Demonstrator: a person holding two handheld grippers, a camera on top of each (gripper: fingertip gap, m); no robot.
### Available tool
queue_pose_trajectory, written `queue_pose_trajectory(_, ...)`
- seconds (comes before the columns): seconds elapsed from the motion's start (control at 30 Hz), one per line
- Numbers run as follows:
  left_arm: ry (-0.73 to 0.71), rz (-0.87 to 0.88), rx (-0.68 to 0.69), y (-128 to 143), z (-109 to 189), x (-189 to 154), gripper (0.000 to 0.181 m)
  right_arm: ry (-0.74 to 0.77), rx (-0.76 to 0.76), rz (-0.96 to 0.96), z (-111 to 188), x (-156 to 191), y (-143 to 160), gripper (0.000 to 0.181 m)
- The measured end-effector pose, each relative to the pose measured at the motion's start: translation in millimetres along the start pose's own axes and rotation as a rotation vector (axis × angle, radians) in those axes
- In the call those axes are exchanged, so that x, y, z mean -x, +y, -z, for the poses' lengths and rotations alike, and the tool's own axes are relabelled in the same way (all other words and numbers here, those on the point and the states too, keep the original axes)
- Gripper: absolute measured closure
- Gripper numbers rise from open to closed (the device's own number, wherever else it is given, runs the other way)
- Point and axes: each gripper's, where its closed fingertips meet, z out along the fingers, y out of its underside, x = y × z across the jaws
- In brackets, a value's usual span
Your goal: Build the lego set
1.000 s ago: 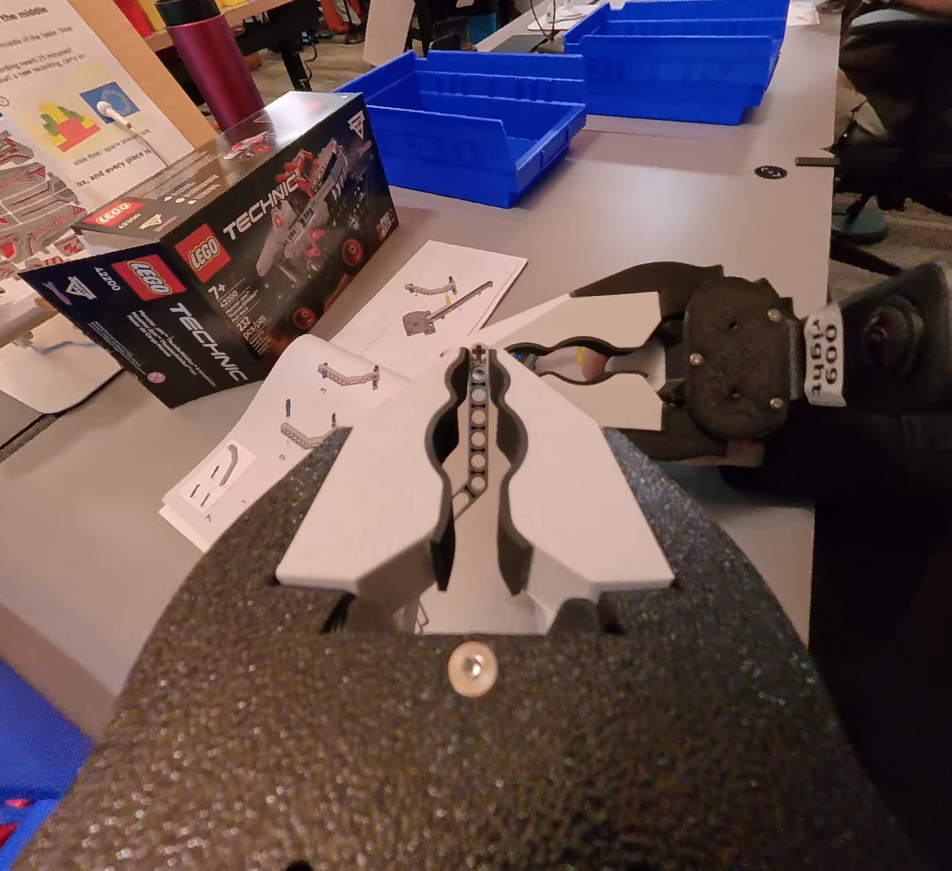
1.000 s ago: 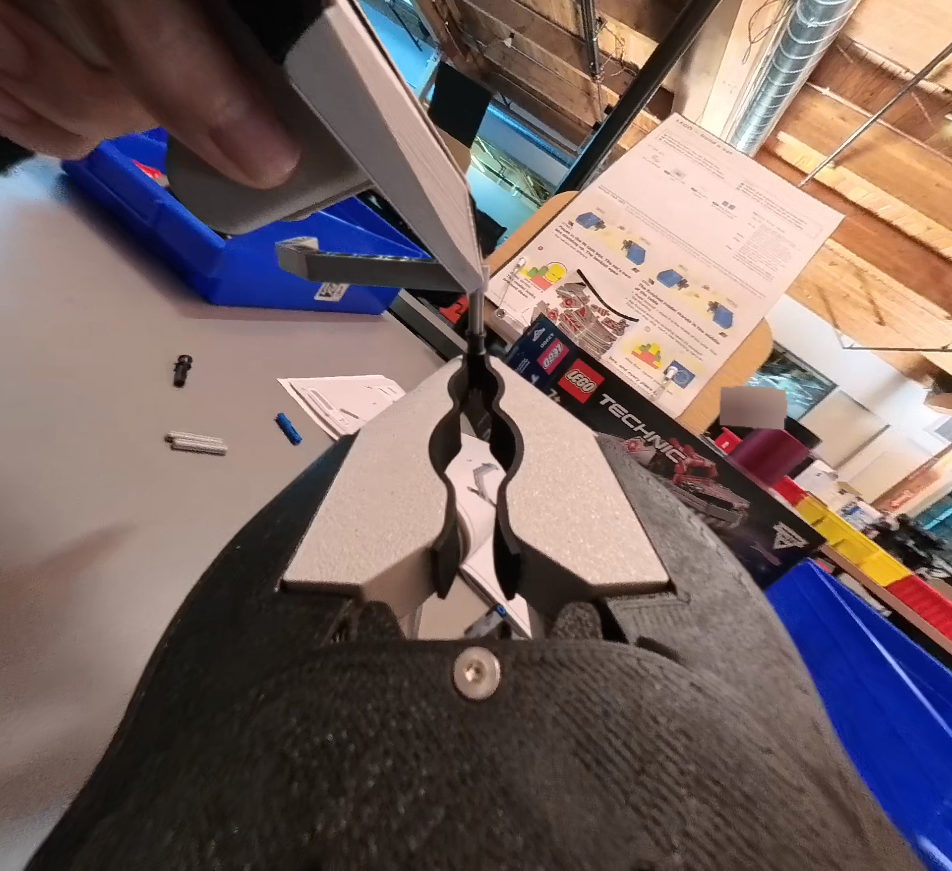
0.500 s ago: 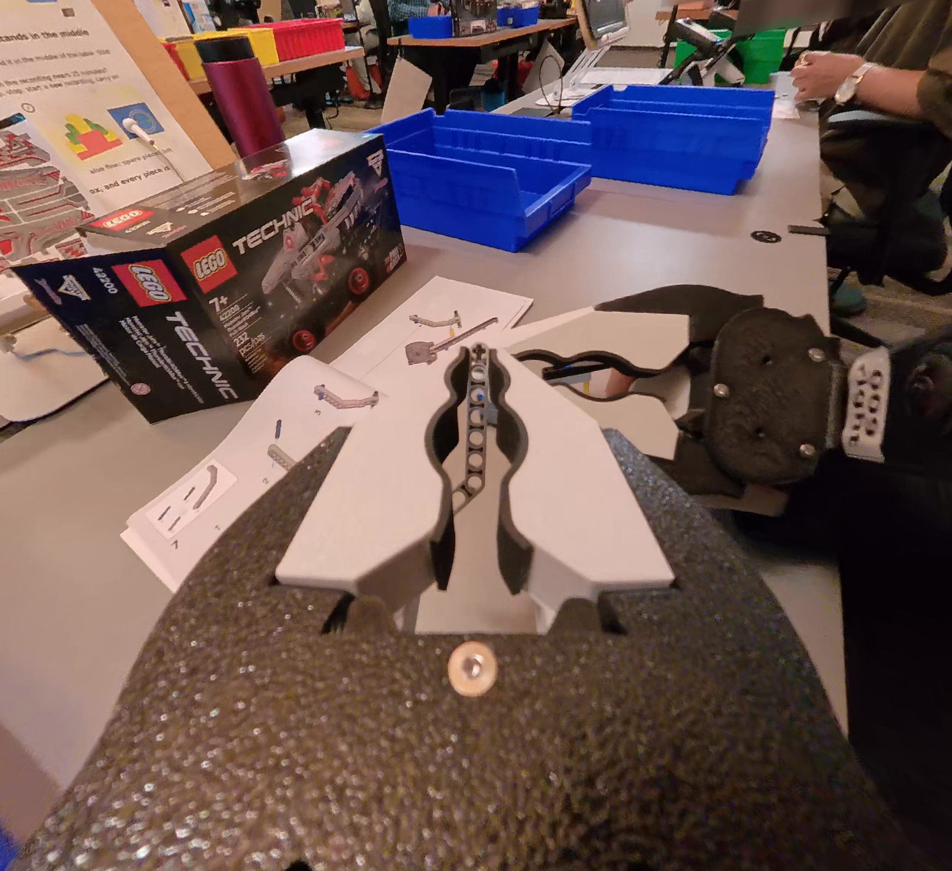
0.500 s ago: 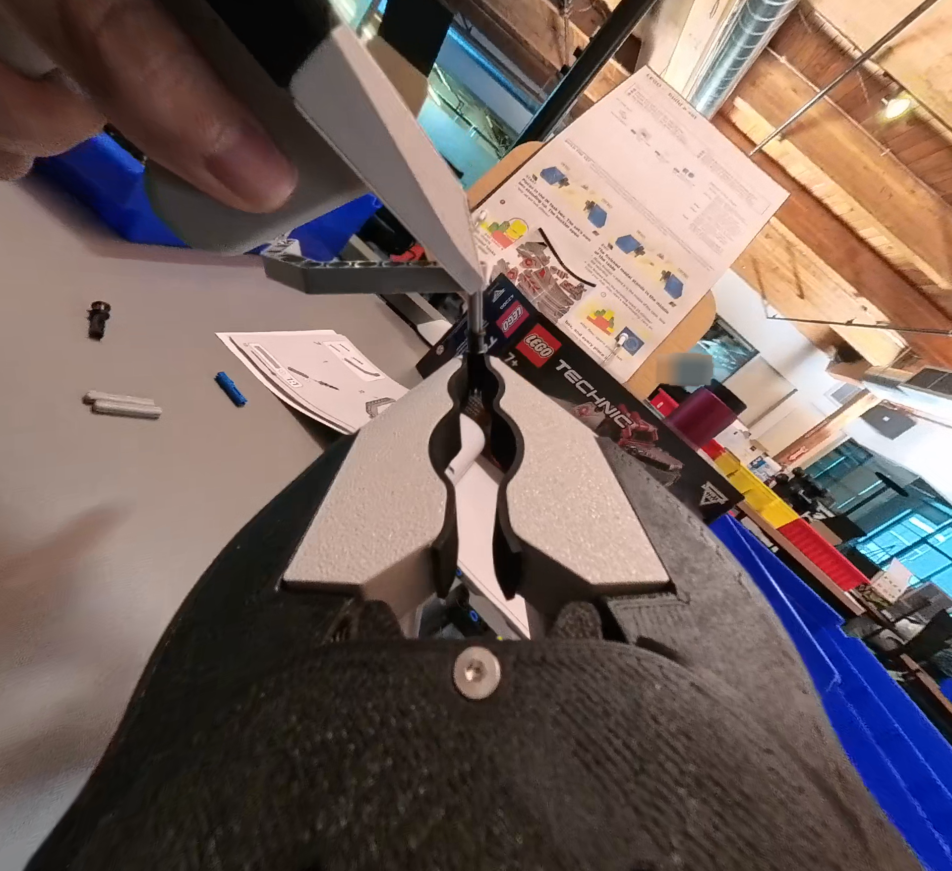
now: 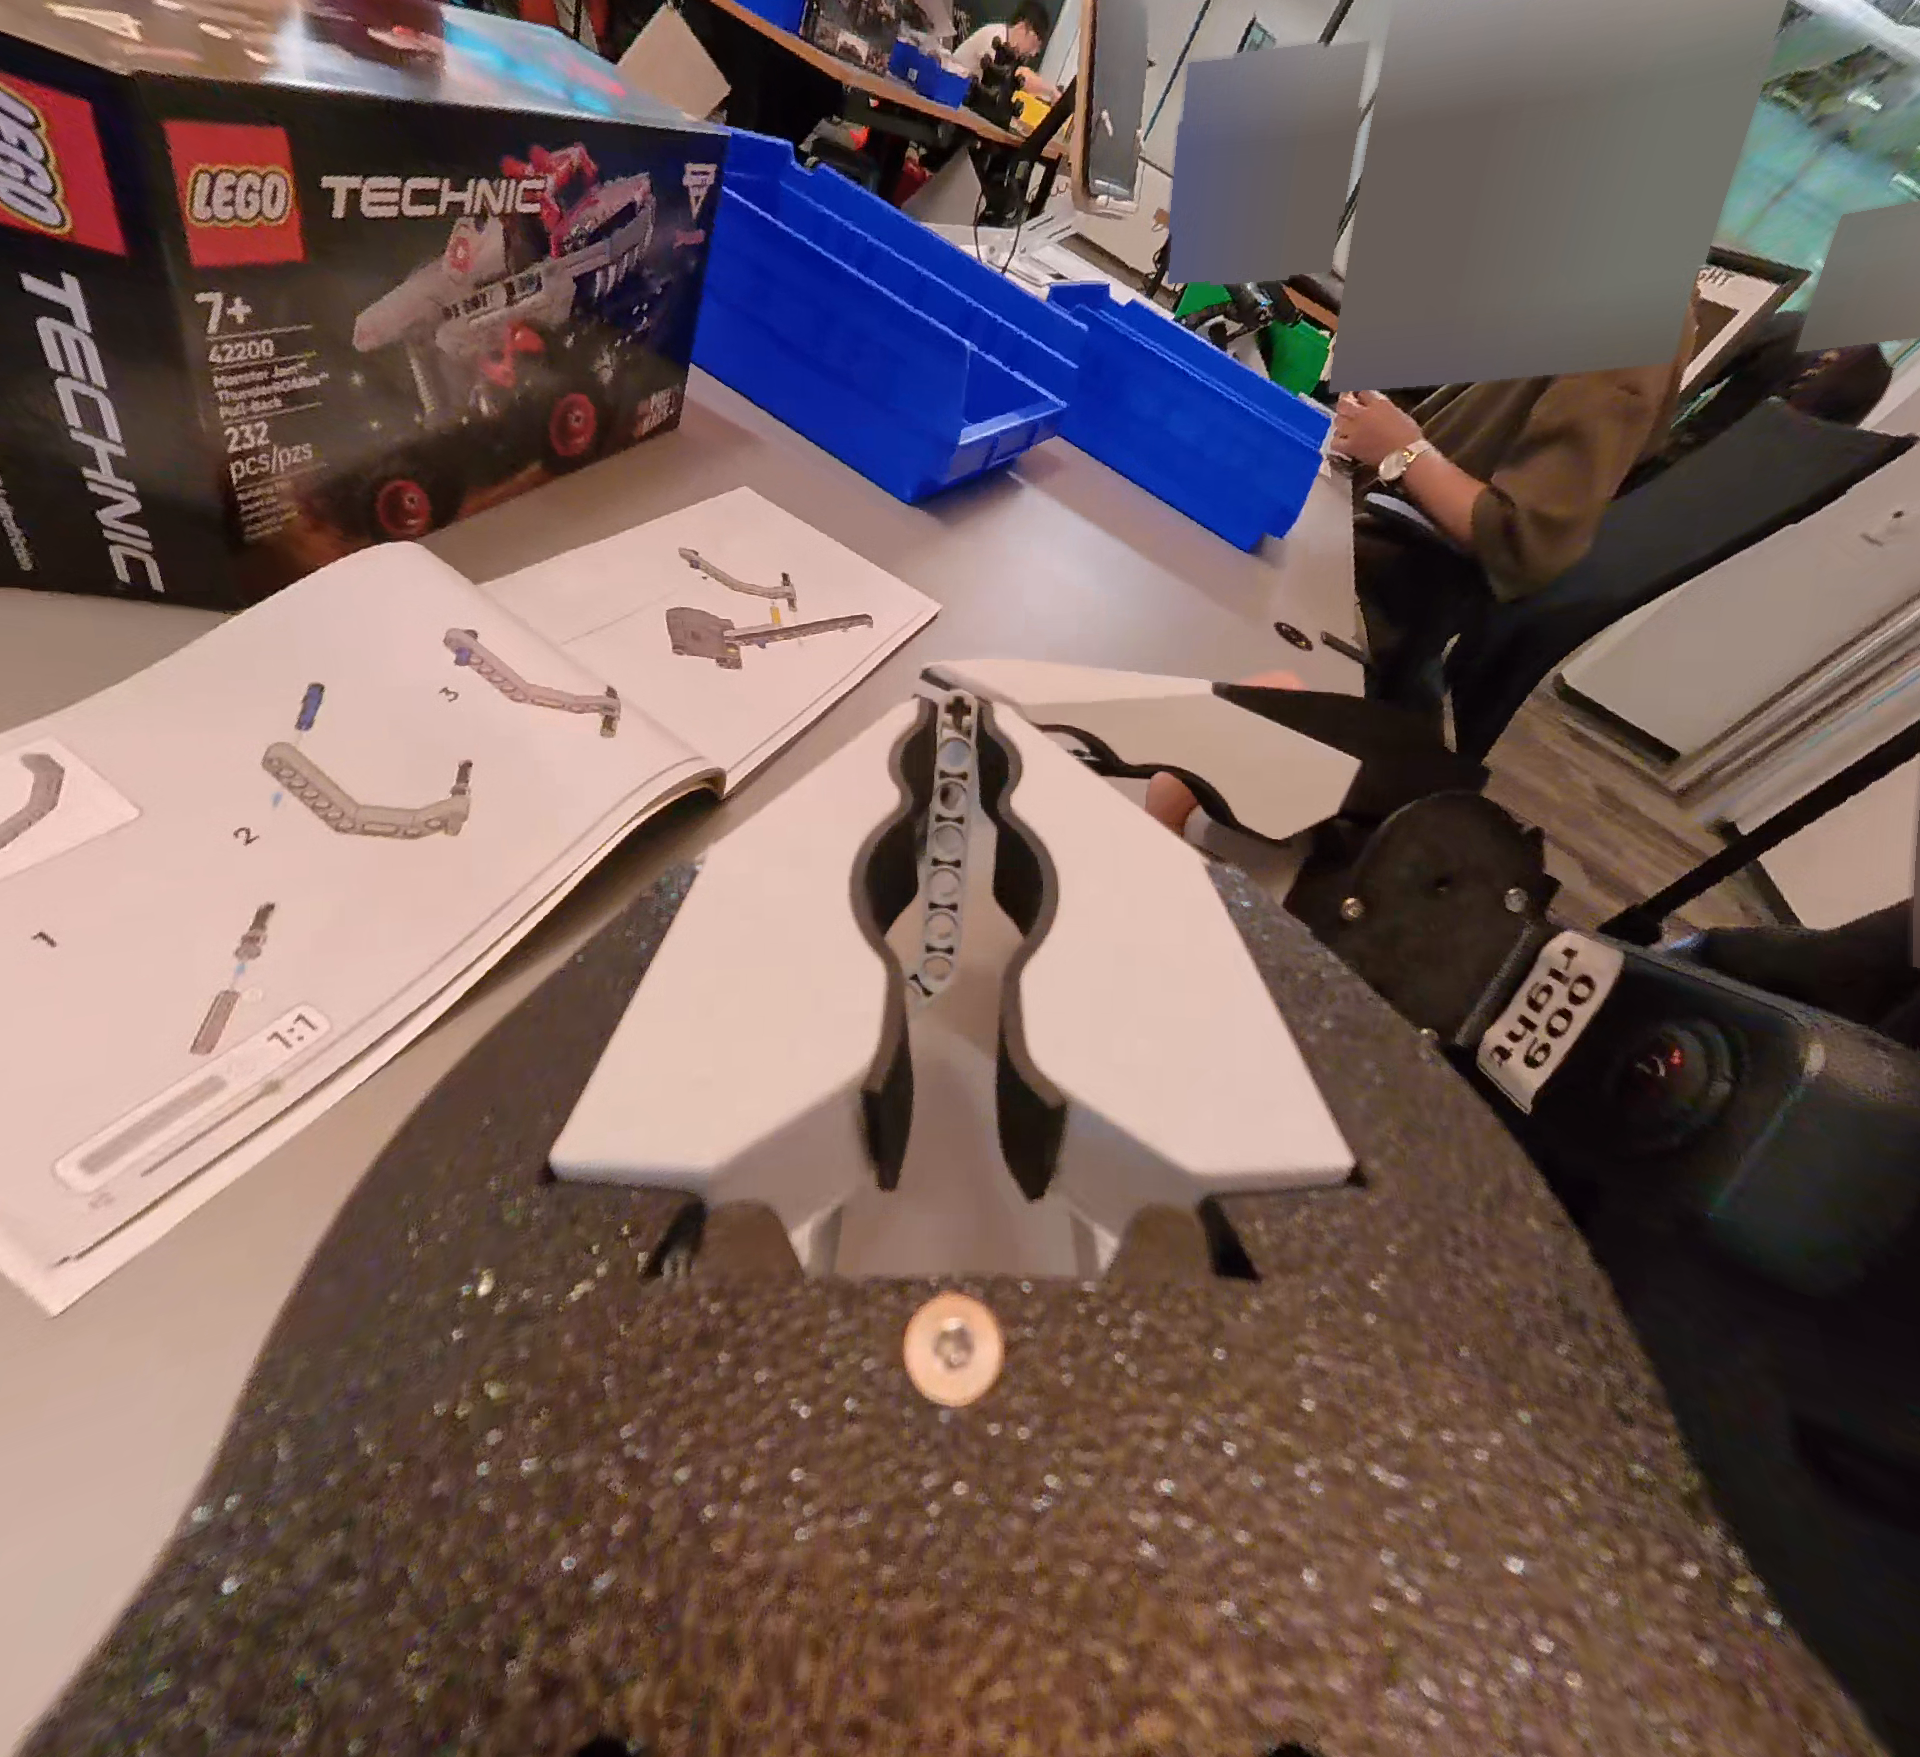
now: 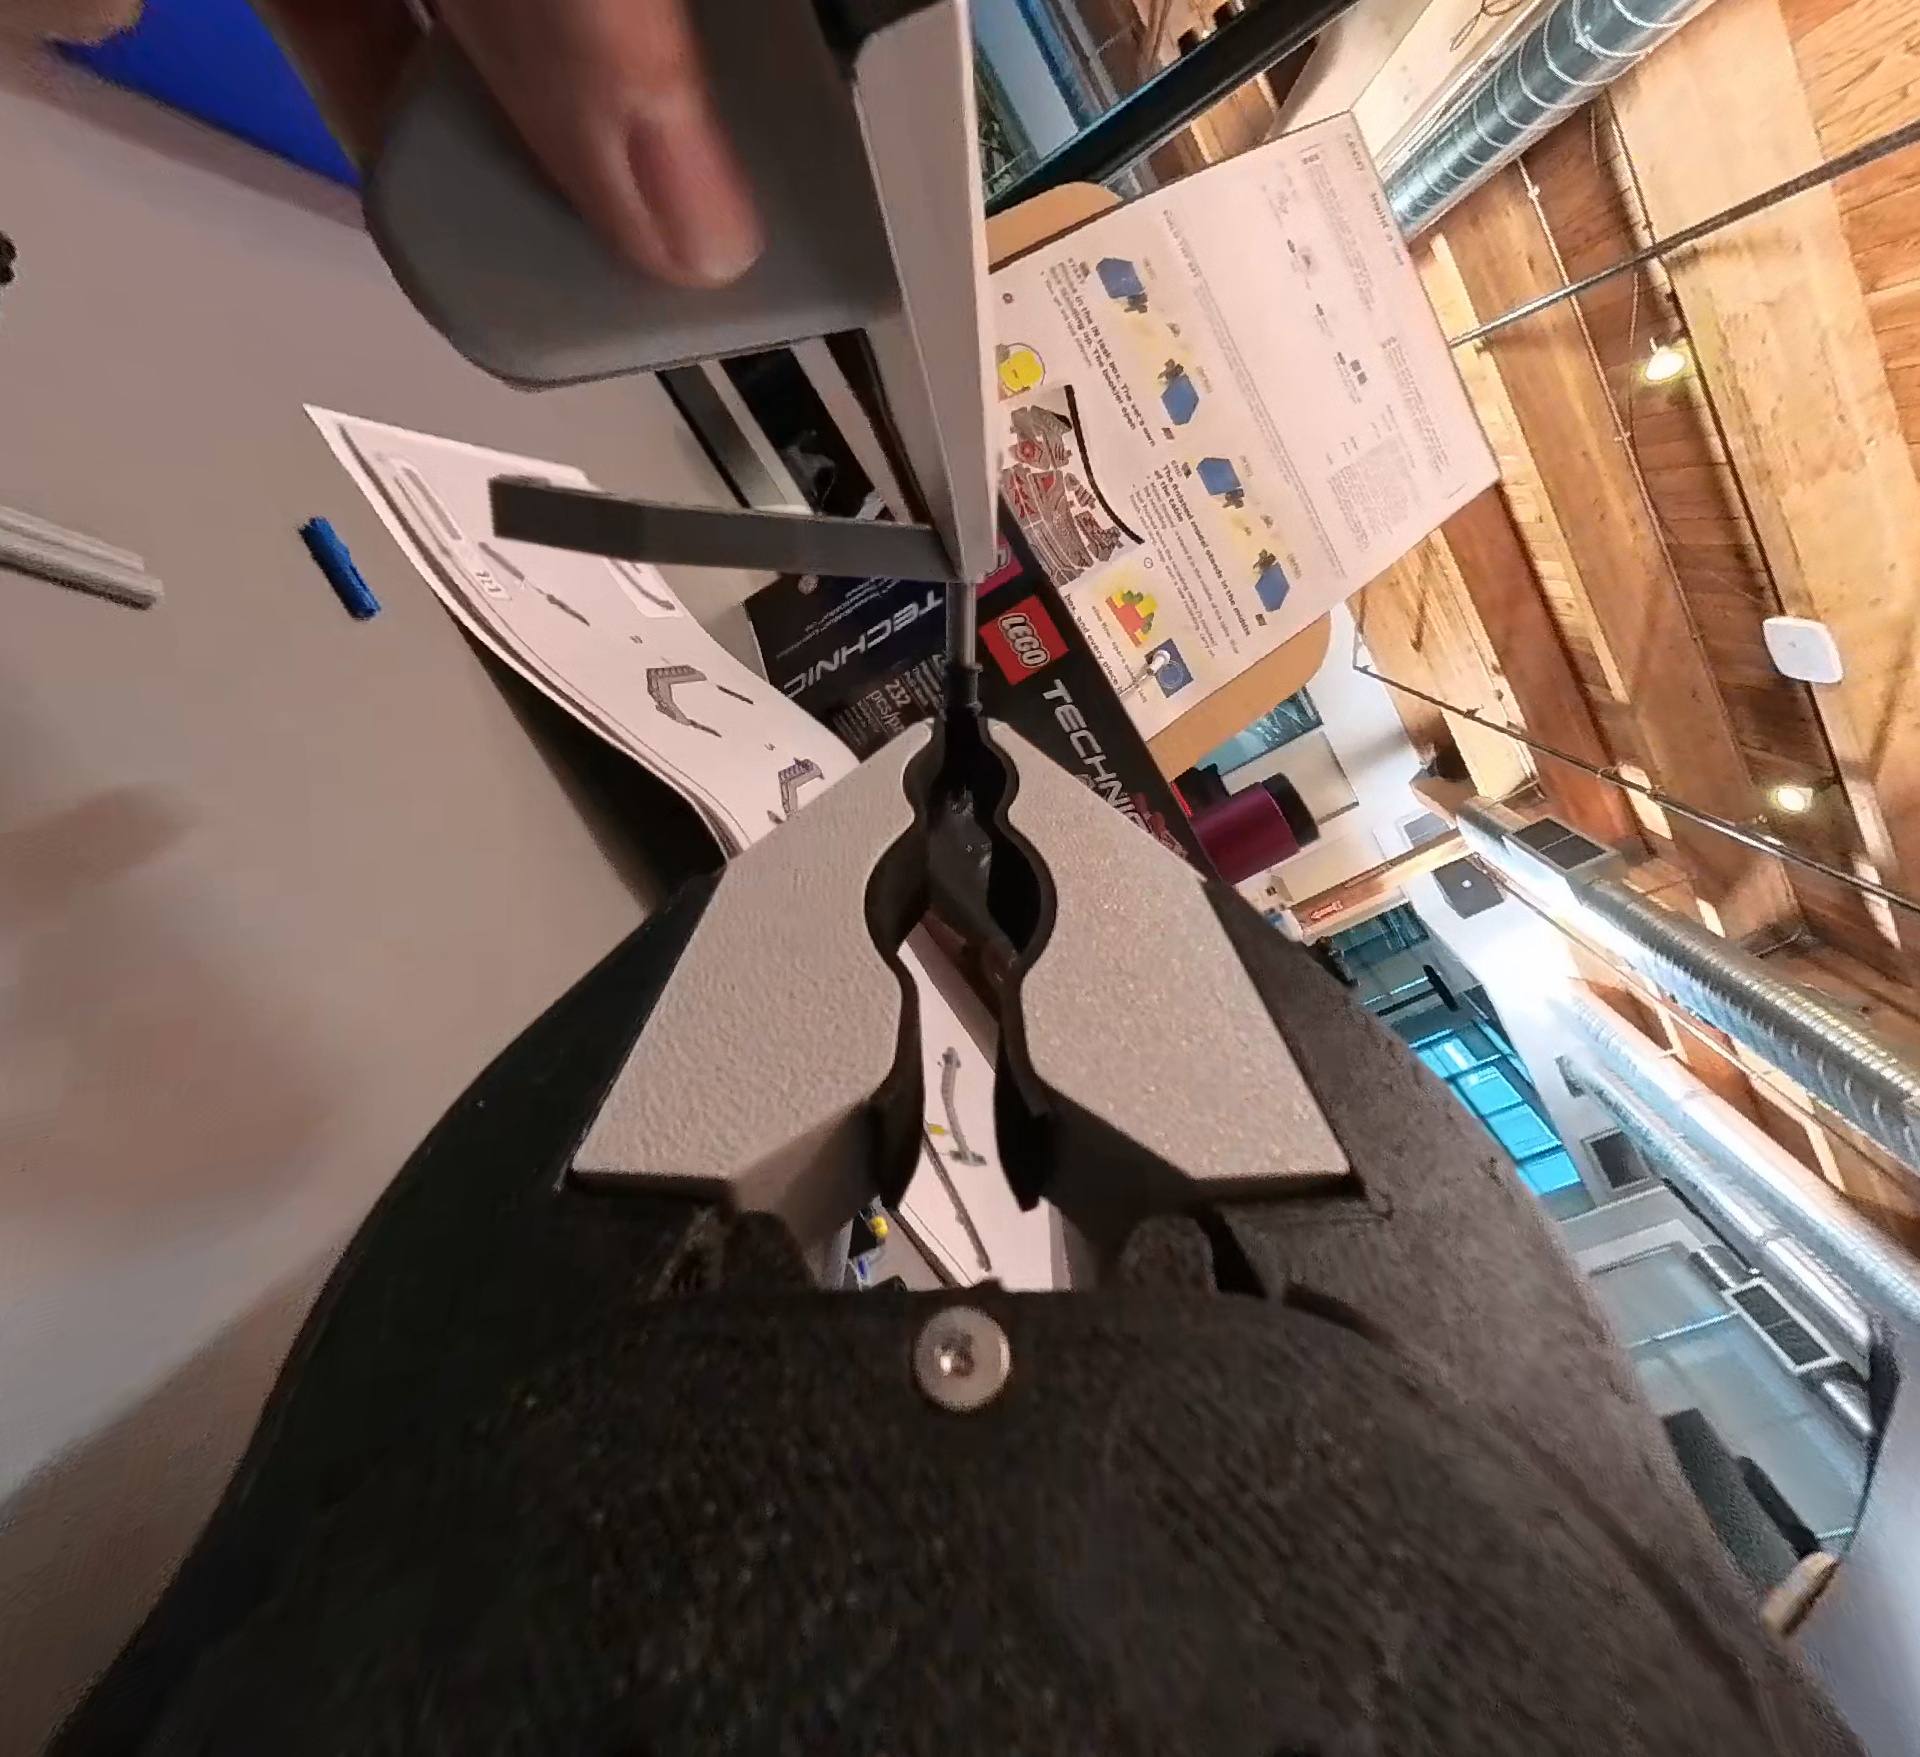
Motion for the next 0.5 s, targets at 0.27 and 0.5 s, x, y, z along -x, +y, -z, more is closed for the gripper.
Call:
queue_pose_trajectory(0.27,0.103,0.188,0.0,5,4,7,0.175,0.01,0.007,0.136,-2,6,-3,0.181)
queue_pose_trajectory(0.5,0.243,0.386,-0.036,5,9,11,0.176,0.044,-0.009,0.259,-1,8,-11,0.181)
